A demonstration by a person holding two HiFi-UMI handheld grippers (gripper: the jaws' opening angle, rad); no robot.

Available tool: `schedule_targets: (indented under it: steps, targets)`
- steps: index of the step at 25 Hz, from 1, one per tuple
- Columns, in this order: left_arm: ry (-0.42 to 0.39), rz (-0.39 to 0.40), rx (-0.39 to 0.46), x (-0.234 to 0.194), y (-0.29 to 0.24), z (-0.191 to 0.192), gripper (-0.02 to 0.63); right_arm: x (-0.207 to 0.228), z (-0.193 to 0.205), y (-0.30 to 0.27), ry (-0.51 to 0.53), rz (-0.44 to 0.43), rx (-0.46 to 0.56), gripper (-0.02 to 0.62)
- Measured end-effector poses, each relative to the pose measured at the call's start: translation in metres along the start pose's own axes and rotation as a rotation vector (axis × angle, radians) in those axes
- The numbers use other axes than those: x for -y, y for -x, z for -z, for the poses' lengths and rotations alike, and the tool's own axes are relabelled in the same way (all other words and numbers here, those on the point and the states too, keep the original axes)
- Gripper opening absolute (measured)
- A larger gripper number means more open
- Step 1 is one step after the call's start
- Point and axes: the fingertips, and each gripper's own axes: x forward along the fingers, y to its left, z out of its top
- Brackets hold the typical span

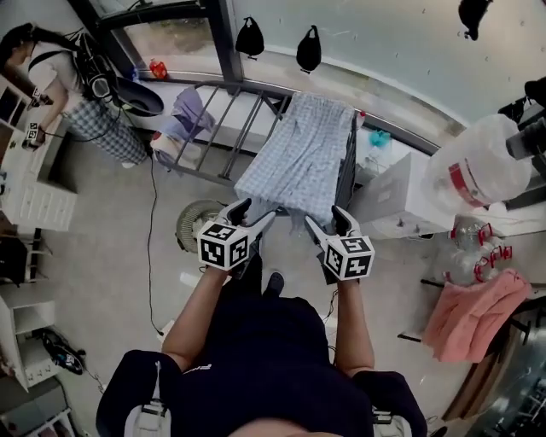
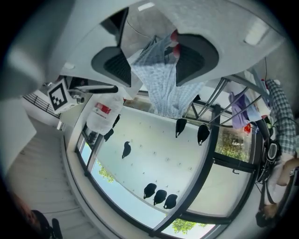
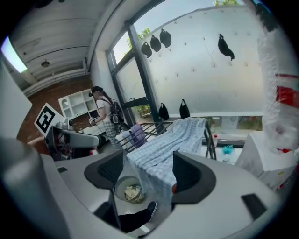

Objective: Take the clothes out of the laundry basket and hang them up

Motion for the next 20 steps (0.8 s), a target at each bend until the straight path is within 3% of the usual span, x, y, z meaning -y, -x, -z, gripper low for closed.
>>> schedule_targets:
  steps: [8, 14, 20]
  targets:
    - [0.099, -0.214, 0.063, -0.045, 0.101, 0.057, 0.290, -0.104, 0.037, -0.044, 0.126, -0.216, -0.105, 0.328]
    - [0.203, -0.358, 0.102, -0.102, 0.180, 0.102, 0.290, -0.207, 0.073, -0.070, 0.237, -0.366, -0.198, 0.328]
    - [0.284, -0.467, 0.108, -0.162, 0.244, 0.144, 0.290, -0.276, 0.101, -0.107, 0.277, -0.448, -0.286, 0.328]
